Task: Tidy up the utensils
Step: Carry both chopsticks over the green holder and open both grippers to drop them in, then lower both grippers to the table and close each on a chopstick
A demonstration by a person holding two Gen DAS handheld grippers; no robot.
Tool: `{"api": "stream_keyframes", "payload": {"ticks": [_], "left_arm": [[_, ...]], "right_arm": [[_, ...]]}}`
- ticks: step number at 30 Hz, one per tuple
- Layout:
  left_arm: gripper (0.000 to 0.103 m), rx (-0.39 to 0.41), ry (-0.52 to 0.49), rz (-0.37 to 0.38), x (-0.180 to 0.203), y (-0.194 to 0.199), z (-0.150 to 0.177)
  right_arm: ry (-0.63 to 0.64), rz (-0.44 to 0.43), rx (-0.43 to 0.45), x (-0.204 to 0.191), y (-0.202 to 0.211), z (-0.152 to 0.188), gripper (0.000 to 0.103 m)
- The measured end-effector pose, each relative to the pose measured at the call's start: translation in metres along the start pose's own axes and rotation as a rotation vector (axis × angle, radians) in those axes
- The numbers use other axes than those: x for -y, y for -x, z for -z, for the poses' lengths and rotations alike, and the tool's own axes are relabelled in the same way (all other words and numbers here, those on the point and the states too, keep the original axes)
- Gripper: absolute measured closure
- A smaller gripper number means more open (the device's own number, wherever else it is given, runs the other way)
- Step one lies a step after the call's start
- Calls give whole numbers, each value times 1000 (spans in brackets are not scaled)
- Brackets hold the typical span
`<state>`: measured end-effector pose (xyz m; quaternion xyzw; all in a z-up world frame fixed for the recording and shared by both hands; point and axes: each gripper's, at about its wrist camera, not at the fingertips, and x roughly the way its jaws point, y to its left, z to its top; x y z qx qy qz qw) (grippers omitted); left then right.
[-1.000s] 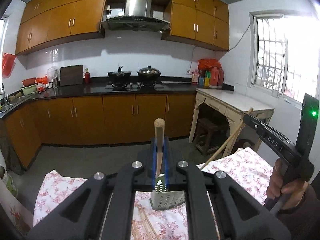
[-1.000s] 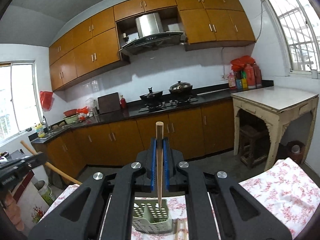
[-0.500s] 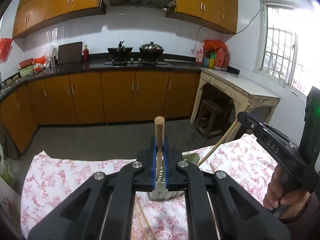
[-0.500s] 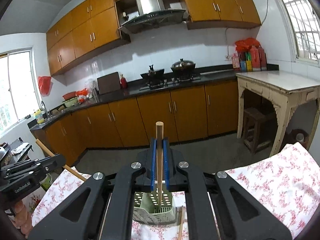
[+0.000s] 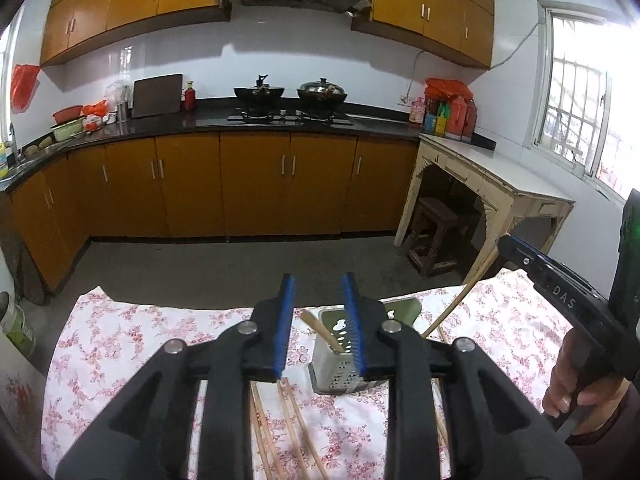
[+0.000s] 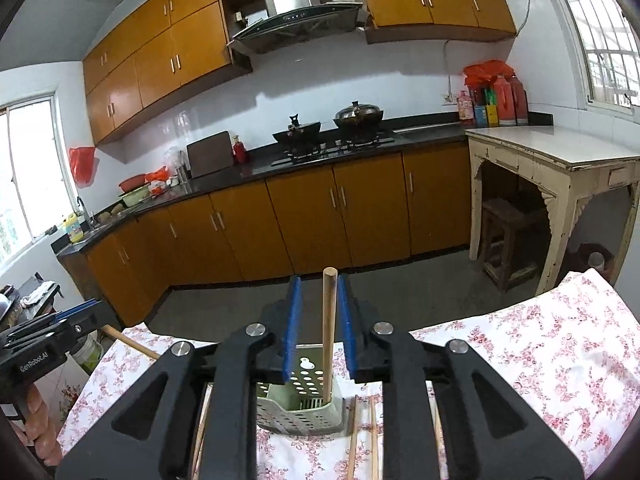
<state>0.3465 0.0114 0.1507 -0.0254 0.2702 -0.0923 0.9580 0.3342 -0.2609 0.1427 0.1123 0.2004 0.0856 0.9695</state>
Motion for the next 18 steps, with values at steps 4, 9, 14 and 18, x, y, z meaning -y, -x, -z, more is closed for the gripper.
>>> {"api": "stream_keyframes", "payload": {"ticks": [4,9,14,18], "left_arm": [[75,25,17,-18,-7,18,0],[66,79,17,-43,-16,54,13],[62,69,23,-90,-36,72,57],[61,-7,41,-118,-54,57,103]], "right_arm": [[-1,6,32,0,17,-6,83],[-10,25,75,12,49,-5,80],[-20,101,30,42,64,24,77],[-34,174,-74,71,48,70,77]]}}
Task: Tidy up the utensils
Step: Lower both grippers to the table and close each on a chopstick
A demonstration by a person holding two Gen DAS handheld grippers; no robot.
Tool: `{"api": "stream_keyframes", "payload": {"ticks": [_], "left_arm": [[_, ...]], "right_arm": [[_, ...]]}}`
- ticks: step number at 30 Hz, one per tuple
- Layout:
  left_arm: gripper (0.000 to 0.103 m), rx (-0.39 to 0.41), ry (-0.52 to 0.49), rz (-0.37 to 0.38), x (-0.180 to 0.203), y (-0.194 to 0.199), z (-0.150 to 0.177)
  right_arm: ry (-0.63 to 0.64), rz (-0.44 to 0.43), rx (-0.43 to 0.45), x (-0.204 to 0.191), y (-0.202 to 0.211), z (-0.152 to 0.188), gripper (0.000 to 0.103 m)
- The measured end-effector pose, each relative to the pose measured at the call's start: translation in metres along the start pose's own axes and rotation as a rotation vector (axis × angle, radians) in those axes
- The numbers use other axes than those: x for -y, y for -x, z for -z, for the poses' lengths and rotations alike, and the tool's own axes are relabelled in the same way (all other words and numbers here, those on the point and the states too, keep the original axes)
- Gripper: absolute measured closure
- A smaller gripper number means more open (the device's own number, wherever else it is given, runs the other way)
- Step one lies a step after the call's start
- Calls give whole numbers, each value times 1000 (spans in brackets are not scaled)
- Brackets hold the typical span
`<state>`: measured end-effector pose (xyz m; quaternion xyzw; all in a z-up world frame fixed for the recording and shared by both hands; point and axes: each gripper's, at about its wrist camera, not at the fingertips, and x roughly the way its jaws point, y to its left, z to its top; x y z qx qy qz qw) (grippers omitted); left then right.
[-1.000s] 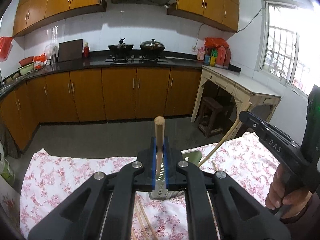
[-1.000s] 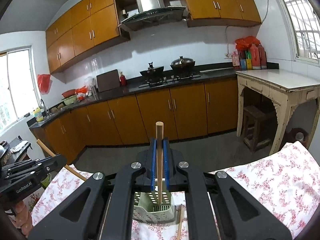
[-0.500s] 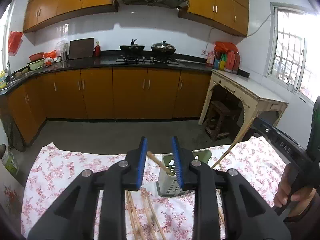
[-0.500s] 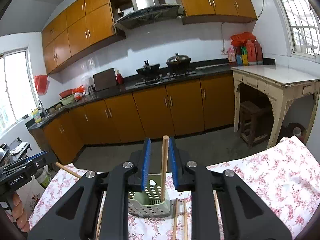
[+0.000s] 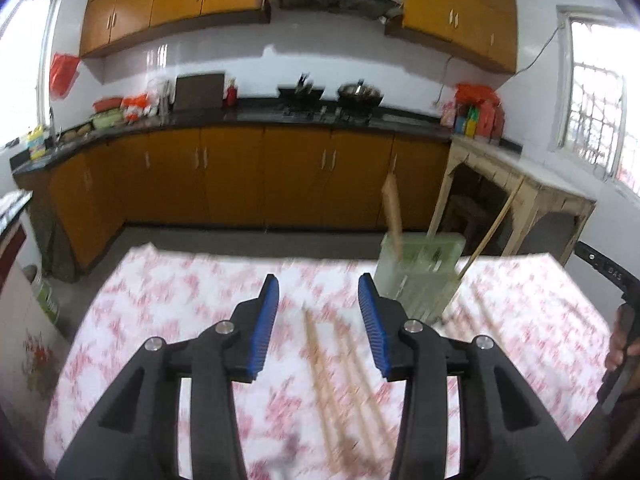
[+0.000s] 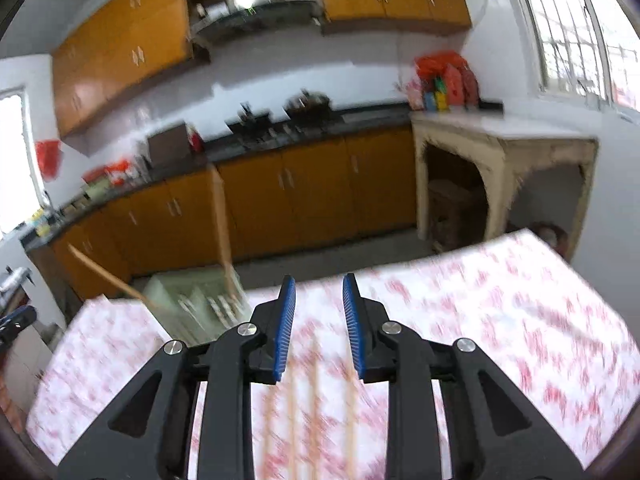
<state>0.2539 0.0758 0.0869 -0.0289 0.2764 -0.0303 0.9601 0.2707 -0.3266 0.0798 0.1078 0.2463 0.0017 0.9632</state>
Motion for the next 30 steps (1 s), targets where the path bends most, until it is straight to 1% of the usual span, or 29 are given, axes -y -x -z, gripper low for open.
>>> {"api": "stream_keyframes", "payload": {"ticks": [3,4,5,6,7,9,10,12,13,15,16,17,20,22,23,25,26,28,29,30], "left_arm": [[59,-79,29,-3,-11,-23,28],[58,-113,44,-5,-14,-34,40],[54,-138,51,-6,-16,-41,49],[45,-173,57,-13,-18,-51,59],[42,-190,65,-19,-19,-57,68],[36,-213,74,-24,-19,-66,83],[33,-230,77,-34,-20,-71,88],[22,-247,79,-60,-20,-76,96],[19,-252,79,-79,-20,-77,99],[7,-260,74,-108,-22,-80,103],[5,-266,68,-120,-22,-81,105],[4,-274,63,-122,-20,-82,108],[4,-318,56,-96,-18,-88,115],[4,-330,44,-82,-16,-89,120],[4,-329,33,-62,-14,-89,122],[4,-314,17,-21,-12,-87,125],[5,-302,12,-22,-11,-86,126],[15,-294,1,-13,-8,-85,127],[25,-299,-6,-15,-7,-86,127],[34,-306,-12,-13,-6,-88,128]], "right_arm": [[-27,21,-103,15,-26,37,77],[-32,26,-151,18,-38,53,77],[-34,28,-181,19,-45,64,77],[-34,29,-211,21,-51,76,77],[-32,28,-253,21,-61,90,77],[-25,28,-305,20,-72,107,77],[-23,25,-317,20,-74,113,77],[-9,20,-346,17,-82,123,77],[-3,20,-352,17,-83,127,77],[15,30,-368,16,-88,131,77],[27,43,-377,14,-92,133,77],[32,48,-379,16,-93,134,77],[46,54,-371,16,-91,134,77],[54,61,-367,16,-91,134,78],[63,74,-364,16,-91,134,86],[86,102,-359,14,-94,134,95],[79,99,-361,16,-95,133,95],[44,133,-359,25,-97,130,95],[28,142,-357,28,-99,128,95],[8,145,-356,33,-100,126,95]]}}
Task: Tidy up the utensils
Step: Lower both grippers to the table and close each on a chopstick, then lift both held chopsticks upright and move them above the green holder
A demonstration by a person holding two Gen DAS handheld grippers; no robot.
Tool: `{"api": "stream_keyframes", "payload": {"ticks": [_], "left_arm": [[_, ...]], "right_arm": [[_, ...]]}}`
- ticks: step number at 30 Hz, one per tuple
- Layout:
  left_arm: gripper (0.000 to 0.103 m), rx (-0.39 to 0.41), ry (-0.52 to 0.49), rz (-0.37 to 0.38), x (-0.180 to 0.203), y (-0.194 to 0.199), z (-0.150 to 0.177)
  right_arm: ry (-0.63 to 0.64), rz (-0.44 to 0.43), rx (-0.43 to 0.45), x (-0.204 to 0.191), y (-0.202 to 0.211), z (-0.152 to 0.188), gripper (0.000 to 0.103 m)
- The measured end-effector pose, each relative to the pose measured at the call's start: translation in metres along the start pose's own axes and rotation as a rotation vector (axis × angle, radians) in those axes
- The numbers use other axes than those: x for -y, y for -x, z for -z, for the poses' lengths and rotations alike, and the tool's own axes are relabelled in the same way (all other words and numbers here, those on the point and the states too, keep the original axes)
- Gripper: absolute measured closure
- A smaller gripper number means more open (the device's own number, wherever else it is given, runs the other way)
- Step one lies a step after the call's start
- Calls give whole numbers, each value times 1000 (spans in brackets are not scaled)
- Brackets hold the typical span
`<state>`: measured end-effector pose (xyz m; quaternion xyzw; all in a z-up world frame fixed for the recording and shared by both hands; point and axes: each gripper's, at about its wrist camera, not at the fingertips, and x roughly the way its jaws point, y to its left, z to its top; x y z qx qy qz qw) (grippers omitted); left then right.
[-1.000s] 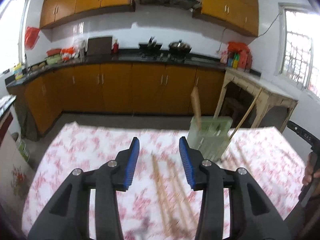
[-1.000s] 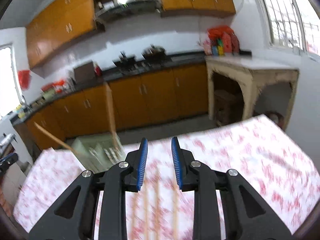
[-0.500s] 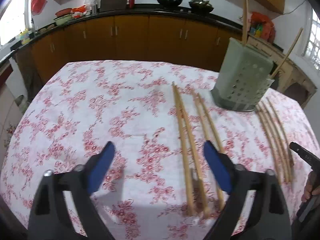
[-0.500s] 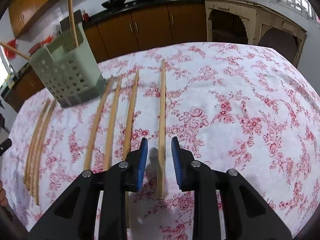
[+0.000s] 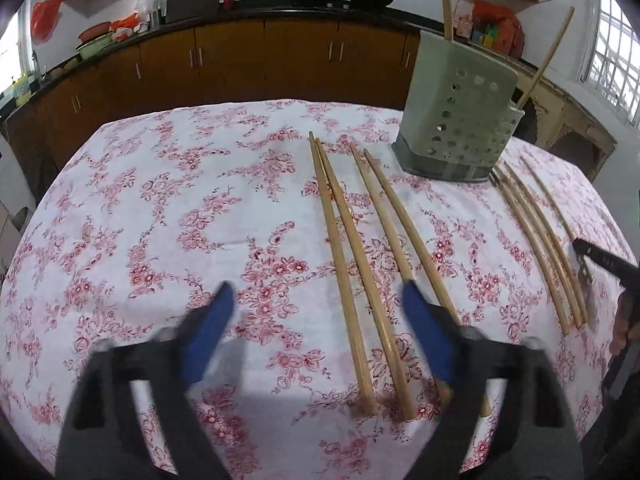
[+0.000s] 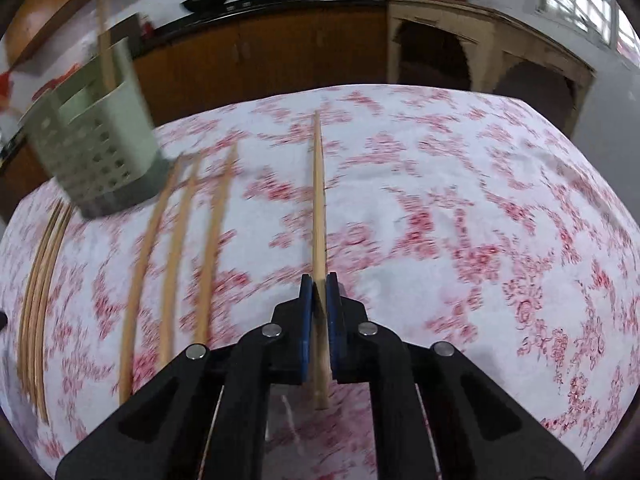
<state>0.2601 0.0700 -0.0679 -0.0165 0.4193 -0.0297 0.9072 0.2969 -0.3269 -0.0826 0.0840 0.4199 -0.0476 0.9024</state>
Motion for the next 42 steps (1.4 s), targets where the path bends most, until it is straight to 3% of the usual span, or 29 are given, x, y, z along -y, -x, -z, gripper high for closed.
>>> {"api": "stream_keyframes", "payload": {"ticks": [3,9,14,22,38,42], "left_arm": [[54,-17,-10,5,3,-6,-1],[73,-44,-42,13,11,-15,4],[94,-54,-89,-30,22,-24,4],[95,-47,9,-45,-15,-38,-24],[93,-22,-11,-27,-18,-37,-22],[92,-23,-59,-55,-13,-35,-19]], "right_arm": [[5,4,1,0,-2,-2,95],[19,9,10,-2,-1,0,95],[39,18,12,-5,-2,-1,95],[-3,14,15,4,-8,-10,95],[-17,-3,14,9,-9,-10,95],[-18,-4,14,10,-8,-9,95]]}}
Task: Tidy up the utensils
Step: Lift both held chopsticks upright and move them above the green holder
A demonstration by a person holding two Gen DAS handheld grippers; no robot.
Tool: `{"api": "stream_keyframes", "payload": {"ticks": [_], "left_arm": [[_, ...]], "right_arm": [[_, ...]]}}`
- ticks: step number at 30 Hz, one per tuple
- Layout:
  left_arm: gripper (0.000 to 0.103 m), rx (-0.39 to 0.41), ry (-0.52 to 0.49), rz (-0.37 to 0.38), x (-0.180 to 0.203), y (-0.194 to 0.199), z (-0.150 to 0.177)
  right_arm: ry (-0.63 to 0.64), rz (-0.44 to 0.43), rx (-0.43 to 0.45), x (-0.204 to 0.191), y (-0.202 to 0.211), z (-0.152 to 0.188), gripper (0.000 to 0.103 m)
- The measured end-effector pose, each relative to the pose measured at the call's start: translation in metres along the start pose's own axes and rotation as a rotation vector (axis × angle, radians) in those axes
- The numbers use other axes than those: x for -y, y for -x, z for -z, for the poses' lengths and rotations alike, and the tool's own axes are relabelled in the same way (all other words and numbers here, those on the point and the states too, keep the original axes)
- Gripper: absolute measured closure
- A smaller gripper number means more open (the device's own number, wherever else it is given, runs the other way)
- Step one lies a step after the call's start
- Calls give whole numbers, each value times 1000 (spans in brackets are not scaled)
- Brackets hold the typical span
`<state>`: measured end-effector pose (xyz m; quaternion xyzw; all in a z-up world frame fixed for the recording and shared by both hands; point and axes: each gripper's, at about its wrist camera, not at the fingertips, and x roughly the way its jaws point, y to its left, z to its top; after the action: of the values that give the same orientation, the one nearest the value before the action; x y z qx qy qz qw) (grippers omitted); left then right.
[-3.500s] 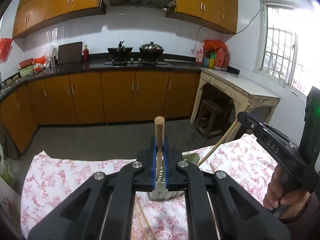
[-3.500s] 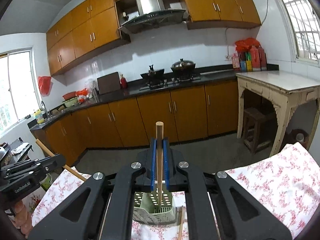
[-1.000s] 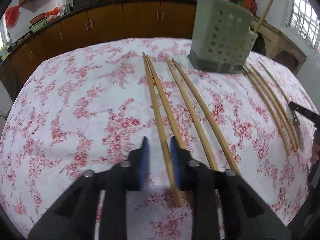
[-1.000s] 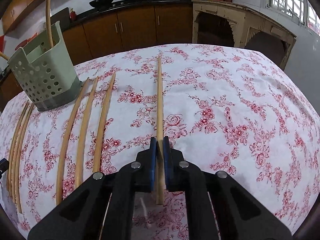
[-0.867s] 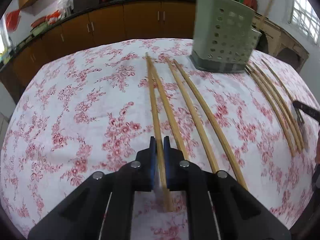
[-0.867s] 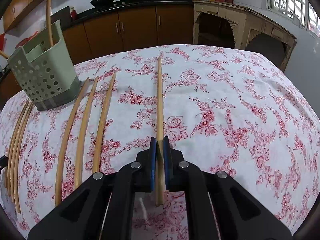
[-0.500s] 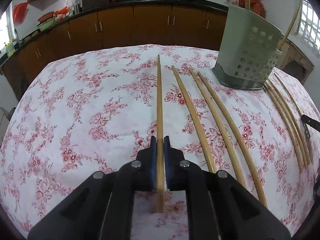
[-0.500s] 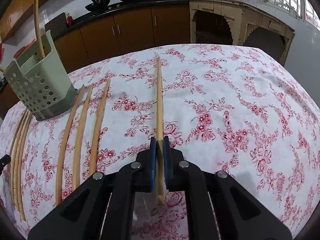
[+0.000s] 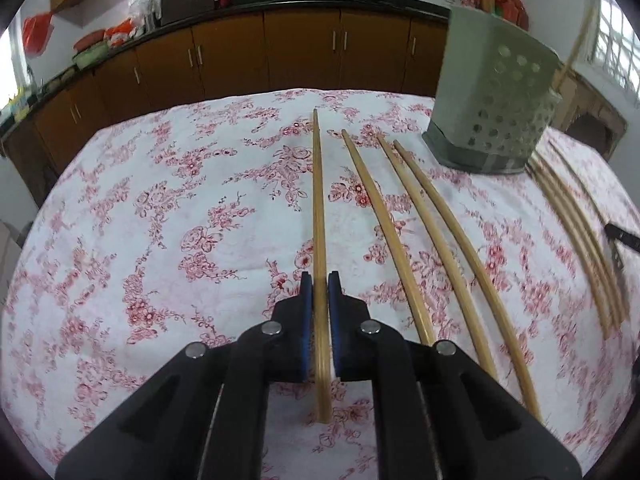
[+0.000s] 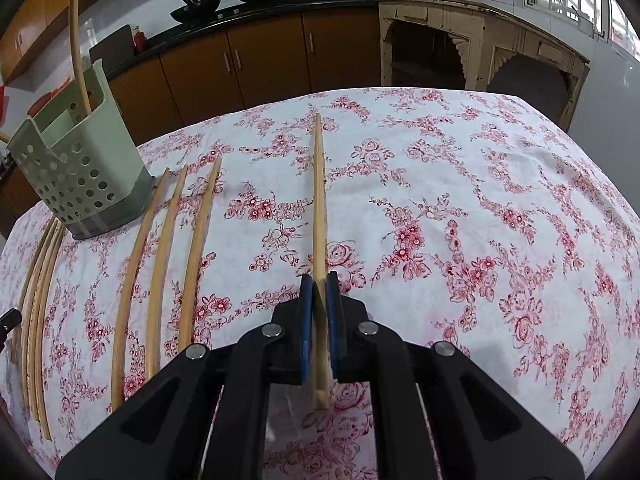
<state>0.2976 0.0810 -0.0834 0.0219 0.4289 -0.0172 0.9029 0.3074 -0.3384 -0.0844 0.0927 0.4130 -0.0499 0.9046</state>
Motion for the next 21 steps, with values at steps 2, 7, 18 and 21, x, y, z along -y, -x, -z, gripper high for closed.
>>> {"api": "stream_keyframes", "payload": {"ticks": [2,7,18,21], "left_arm": [[92,-1,-23,-6,2,2,3],[92,-2,-17,6,-1,6,8],[95,-16,-1,12,-3,14,4],[95,17,-12,9,-5,26,0]], "right_arm": [[0,-1,0,0,0,1,95],[-1,-5,1,1,1,3,95],[-8,-30,60,2,21,6,95],[11,-31,128,1,42,1,96]]}}
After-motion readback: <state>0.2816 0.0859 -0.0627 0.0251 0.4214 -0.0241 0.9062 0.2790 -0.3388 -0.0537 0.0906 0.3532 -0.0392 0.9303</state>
